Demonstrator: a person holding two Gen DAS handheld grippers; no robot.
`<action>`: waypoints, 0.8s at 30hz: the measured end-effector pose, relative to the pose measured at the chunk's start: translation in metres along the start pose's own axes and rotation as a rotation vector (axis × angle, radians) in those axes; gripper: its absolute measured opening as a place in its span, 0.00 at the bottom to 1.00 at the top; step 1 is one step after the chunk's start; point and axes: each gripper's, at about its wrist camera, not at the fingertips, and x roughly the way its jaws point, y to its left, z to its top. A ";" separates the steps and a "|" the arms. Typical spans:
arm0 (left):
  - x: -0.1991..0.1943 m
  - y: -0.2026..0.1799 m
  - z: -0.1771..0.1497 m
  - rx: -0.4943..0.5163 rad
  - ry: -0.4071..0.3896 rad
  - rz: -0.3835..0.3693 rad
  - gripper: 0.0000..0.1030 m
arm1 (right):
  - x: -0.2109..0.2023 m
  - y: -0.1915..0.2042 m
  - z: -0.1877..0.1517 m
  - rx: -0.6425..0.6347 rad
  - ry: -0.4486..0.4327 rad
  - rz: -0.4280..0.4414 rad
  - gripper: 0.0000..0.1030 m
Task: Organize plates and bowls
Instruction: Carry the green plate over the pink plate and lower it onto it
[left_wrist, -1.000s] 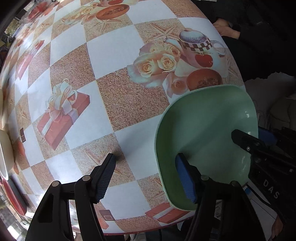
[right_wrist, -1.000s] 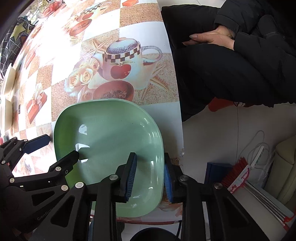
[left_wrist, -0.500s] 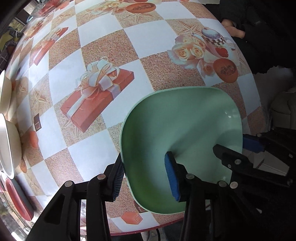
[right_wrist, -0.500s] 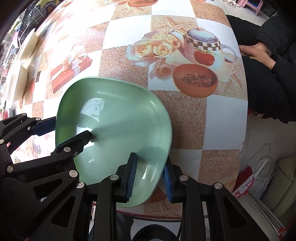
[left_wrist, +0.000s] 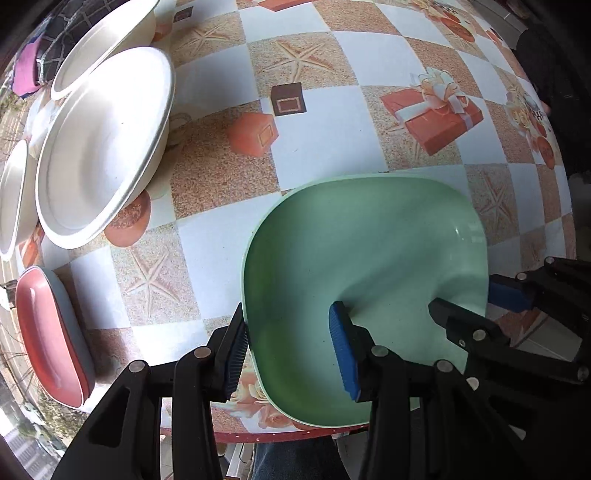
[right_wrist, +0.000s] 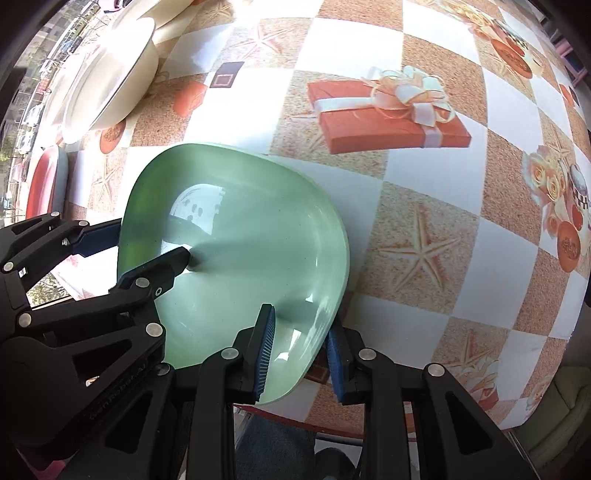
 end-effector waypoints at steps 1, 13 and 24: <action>0.000 0.013 -0.001 -0.010 0.003 0.002 0.45 | 0.002 0.012 0.003 -0.011 0.003 0.000 0.29; 0.000 0.101 -0.035 0.028 -0.003 -0.002 0.48 | 0.013 0.092 0.021 0.127 -0.004 -0.083 0.29; 0.001 0.082 -0.035 0.036 -0.002 -0.033 0.48 | 0.003 0.066 0.052 0.164 0.043 -0.066 0.29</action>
